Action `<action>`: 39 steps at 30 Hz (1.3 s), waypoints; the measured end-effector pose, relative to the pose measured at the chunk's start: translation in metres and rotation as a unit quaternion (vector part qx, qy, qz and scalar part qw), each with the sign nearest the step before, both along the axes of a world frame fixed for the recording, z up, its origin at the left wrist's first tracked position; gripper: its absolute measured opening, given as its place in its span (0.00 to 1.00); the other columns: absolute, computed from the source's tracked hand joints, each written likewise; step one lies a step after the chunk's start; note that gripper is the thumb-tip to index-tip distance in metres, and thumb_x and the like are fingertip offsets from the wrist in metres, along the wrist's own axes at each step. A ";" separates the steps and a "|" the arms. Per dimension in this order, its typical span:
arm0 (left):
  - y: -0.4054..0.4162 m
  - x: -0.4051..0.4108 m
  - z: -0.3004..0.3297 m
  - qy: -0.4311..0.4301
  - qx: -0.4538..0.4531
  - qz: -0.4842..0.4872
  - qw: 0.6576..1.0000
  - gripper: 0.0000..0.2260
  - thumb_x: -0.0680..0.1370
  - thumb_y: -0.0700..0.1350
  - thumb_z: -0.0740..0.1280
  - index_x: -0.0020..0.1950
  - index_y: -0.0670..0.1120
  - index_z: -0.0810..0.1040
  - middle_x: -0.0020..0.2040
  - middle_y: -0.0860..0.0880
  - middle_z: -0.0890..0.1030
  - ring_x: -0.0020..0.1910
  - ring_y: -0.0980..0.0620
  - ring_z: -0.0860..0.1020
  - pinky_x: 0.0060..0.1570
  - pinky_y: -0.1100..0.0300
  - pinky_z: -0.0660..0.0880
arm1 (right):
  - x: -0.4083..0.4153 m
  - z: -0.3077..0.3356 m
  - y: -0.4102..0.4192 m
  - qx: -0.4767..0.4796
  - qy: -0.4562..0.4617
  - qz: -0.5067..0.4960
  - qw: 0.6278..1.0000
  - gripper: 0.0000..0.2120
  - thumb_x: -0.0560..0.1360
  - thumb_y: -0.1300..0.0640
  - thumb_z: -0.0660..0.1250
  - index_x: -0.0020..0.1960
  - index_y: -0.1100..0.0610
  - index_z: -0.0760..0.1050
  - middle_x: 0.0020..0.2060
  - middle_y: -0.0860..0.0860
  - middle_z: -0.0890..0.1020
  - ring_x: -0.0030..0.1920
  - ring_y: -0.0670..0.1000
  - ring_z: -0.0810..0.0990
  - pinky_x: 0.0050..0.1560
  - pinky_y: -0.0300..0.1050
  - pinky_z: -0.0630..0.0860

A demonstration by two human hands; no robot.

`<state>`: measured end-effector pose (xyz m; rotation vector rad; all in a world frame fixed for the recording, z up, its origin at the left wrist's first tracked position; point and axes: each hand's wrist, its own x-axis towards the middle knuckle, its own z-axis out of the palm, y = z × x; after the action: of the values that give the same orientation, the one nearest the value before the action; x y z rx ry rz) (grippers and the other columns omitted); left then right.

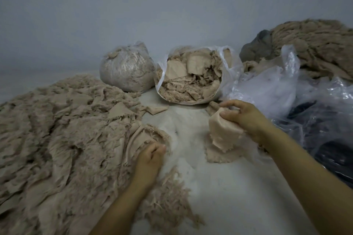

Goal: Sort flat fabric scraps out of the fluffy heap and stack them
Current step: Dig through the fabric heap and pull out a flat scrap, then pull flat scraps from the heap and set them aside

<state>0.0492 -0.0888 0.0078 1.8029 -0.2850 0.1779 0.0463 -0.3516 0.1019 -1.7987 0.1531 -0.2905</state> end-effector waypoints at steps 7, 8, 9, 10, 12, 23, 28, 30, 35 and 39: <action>0.000 -0.004 -0.010 -0.055 0.116 -0.058 0.990 0.14 0.80 0.42 0.62 0.34 0.50 0.72 0.26 0.54 0.72 0.27 0.60 0.68 0.31 0.64 0.65 | -0.001 -0.057 0.020 0.101 0.002 -0.128 0.987 0.12 0.77 0.64 0.65 0.55 0.51 0.78 0.45 0.53 0.81 0.38 0.47 0.78 0.33 0.33 0.75; 0.000 -0.003 -0.010 -0.053 0.115 -0.058 0.990 0.14 0.80 0.42 0.61 0.35 0.50 0.72 0.26 0.54 0.73 0.27 0.60 0.69 0.31 0.64 0.66 | 0.002 -0.049 0.019 0.115 -0.012 -0.106 0.988 0.12 0.77 0.65 0.64 0.54 0.50 0.78 0.45 0.53 0.82 0.39 0.49 0.79 0.37 0.35 0.77; 0.001 -0.003 -0.010 -0.049 0.112 -0.057 0.991 0.14 0.80 0.42 0.61 0.35 0.50 0.73 0.26 0.54 0.73 0.26 0.60 0.69 0.32 0.63 0.67 | 0.005 -0.041 0.017 0.135 -0.030 -0.083 0.987 0.12 0.78 0.65 0.63 0.53 0.50 0.79 0.45 0.53 0.83 0.42 0.49 0.80 0.41 0.38 0.78; 0.001 -0.002 -0.010 -0.045 0.108 -0.057 0.992 0.14 0.80 0.42 0.61 0.35 0.51 0.73 0.26 0.54 0.74 0.26 0.60 0.70 0.32 0.63 0.68 | 0.007 -0.035 0.016 0.168 -0.054 -0.062 0.982 0.12 0.78 0.66 0.62 0.51 0.52 0.80 0.45 0.52 0.84 0.42 0.47 0.81 0.42 0.38 0.78; 0.003 -0.004 -0.008 -0.044 0.109 -0.054 0.992 0.13 0.80 0.42 0.62 0.36 0.53 0.74 0.27 0.55 0.75 0.28 0.60 0.72 0.33 0.65 0.69 | 0.008 -0.031 0.015 0.232 -0.066 -0.042 0.970 0.11 0.79 0.67 0.60 0.51 0.57 0.79 0.38 0.49 0.84 0.33 0.42 0.80 0.31 0.33 0.76; 0.012 0.014 0.004 -0.173 0.457 0.069 0.870 0.15 0.78 0.40 0.58 0.64 0.47 0.71 0.62 0.51 0.73 0.61 0.51 0.71 0.60 0.61 0.63 | -0.006 -0.091 0.025 -0.470 0.058 -0.033 0.880 0.12 0.79 0.49 0.61 0.60 0.48 0.78 0.58 0.52 0.74 0.60 0.55 0.71 0.59 0.44 0.67; 0.023 0.009 -0.004 -0.142 0.422 0.010 0.895 0.12 0.74 0.34 0.59 0.51 0.40 0.80 0.52 0.45 0.77 0.53 0.48 0.73 0.54 0.63 0.66 | 0.006 -0.083 0.061 -0.515 0.023 -0.059 0.855 0.14 0.80 0.50 0.57 0.64 0.46 0.74 0.61 0.49 0.72 0.62 0.54 0.67 0.60 0.45 0.60; 0.027 0.004 -0.001 -0.150 0.383 -0.023 0.911 0.11 0.72 0.33 0.61 0.48 0.39 0.81 0.49 0.44 0.79 0.52 0.48 0.75 0.52 0.64 0.67 | 0.008 -0.075 0.091 -0.425 -0.024 -0.002 0.905 0.13 0.79 0.49 0.61 0.62 0.49 0.76 0.56 0.49 0.76 0.58 0.51 0.71 0.59 0.45 0.64; 0.042 -0.016 0.020 -0.237 0.244 -0.018 0.940 0.10 0.71 0.39 0.59 0.42 0.44 0.80 0.42 0.54 0.79 0.42 0.60 0.75 0.46 0.73 0.69 | 0.006 -0.076 0.157 -0.243 -0.044 0.150 0.957 0.14 0.77 0.52 0.65 0.61 0.52 0.74 0.50 0.48 0.80 0.46 0.44 0.75 0.51 0.39 0.71; 0.063 -0.005 0.031 -0.212 0.235 0.085 0.945 0.11 0.73 0.31 0.60 0.47 0.42 0.81 0.44 0.49 0.80 0.43 0.56 0.77 0.44 0.74 0.69 | 0.021 -0.076 0.177 -0.179 0.028 0.140 0.973 0.09 0.75 0.47 0.68 0.51 0.50 0.75 0.41 0.42 0.76 0.41 0.42 0.73 0.42 0.37 0.67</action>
<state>0.0441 -0.0257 0.0383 2.2554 -0.5094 0.6716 0.0673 -0.1741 0.0254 -2.1570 -0.1230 -0.0663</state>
